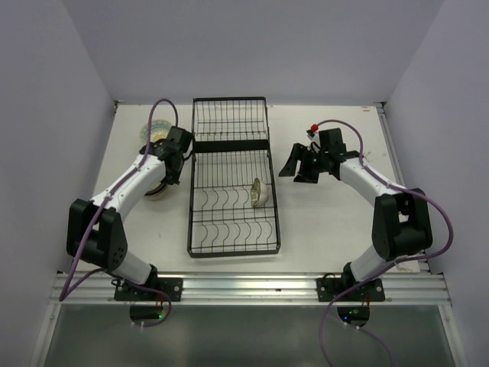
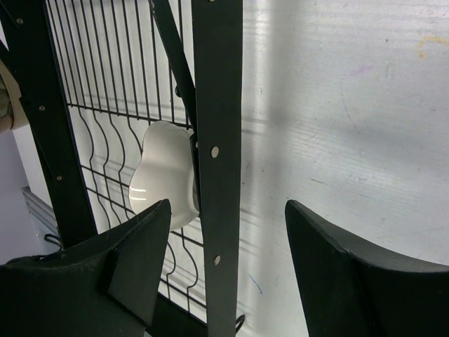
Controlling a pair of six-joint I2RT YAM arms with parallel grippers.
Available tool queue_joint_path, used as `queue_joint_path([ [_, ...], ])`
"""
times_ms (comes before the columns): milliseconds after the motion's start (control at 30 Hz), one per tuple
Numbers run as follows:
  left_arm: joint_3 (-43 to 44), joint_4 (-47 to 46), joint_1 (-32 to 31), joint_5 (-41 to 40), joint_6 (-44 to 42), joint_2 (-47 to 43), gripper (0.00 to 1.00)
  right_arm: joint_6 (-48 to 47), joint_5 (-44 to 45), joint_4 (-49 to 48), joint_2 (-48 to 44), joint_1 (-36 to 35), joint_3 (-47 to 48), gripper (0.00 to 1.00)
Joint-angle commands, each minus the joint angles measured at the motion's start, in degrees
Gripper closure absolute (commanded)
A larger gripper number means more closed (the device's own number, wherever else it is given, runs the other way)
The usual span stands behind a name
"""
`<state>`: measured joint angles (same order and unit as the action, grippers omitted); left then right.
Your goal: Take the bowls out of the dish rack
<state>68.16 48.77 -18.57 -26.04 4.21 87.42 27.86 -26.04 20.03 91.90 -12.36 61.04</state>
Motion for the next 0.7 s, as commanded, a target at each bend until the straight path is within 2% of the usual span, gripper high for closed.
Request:
queue_joint_path([
  [0, 3.3, 2.8, -0.3, -4.5, 2.1, -1.2, 1.00, 0.3, 0.2, -1.5, 0.7, 0.1, 0.2, 0.30],
  [400, 5.1, 6.3, -3.1, -10.8, 3.1, 0.6, 1.00, 0.2, 0.1, -1.7, 0.5, 0.1, 0.1, 0.30],
  [533, 3.8, 6.5, -3.4, -13.4, 3.5, 1.7, 1.00, 0.2, 0.1, -1.8, 0.7, 0.1, 0.0, 0.30],
  [667, 1.5, 4.6, -3.5, -12.7, 3.7, 2.2, 1.00, 0.2, 0.1, -1.6, 0.6, 0.1, 0.1, 0.30],
])
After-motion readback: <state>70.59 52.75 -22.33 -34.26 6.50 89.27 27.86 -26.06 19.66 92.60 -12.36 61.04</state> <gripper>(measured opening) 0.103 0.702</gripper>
